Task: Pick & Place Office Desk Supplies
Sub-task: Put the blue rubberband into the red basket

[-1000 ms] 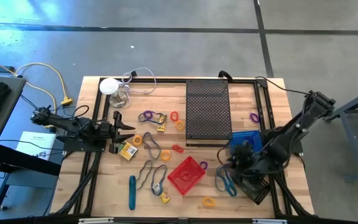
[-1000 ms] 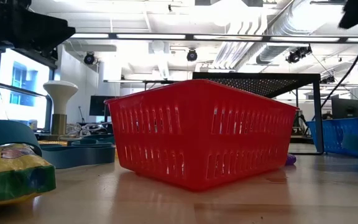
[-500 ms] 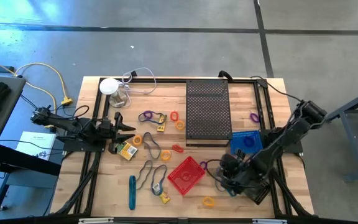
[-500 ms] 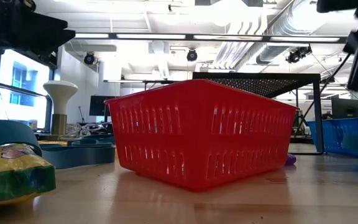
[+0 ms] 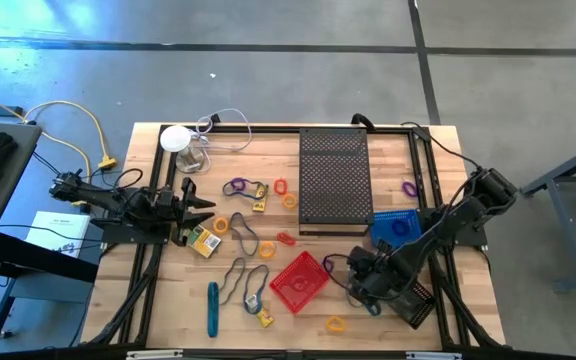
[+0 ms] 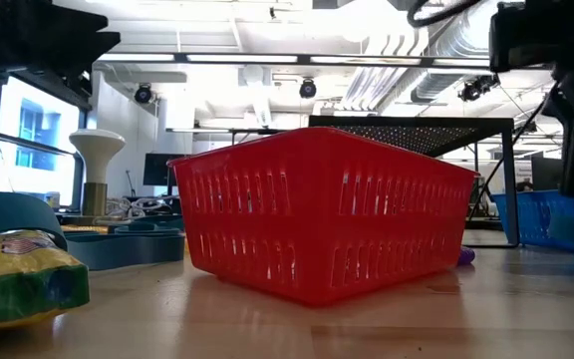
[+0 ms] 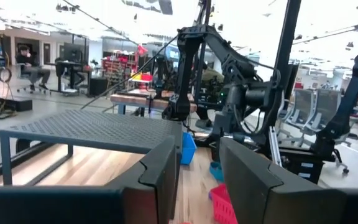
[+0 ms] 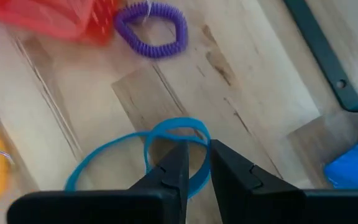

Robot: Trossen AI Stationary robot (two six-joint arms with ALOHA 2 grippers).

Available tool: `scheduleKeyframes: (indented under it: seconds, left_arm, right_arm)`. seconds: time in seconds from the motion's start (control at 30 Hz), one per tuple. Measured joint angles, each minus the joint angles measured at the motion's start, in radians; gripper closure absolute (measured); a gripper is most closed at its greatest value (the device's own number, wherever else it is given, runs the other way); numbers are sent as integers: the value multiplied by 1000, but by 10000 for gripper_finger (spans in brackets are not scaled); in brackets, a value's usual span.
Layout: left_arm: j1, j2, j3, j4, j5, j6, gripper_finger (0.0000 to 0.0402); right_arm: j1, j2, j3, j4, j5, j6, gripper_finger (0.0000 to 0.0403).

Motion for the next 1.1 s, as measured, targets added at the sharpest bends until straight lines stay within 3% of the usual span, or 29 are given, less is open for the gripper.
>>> scheduleKeyframes:
  seconds: [0.47,0.9,1.1]
  left_arm:
    - [0,45,0,17,9,10,281]
    - [0,47,0,14,8,-33,281]
    - [0,50,0,14,8,-54,281]
  right_arm:
    - [-5,51,0,19,34,-38,351]
    - [-21,140,0,30,-1,-111,351]
    - [-37,136,0,31,-47,-116,388]
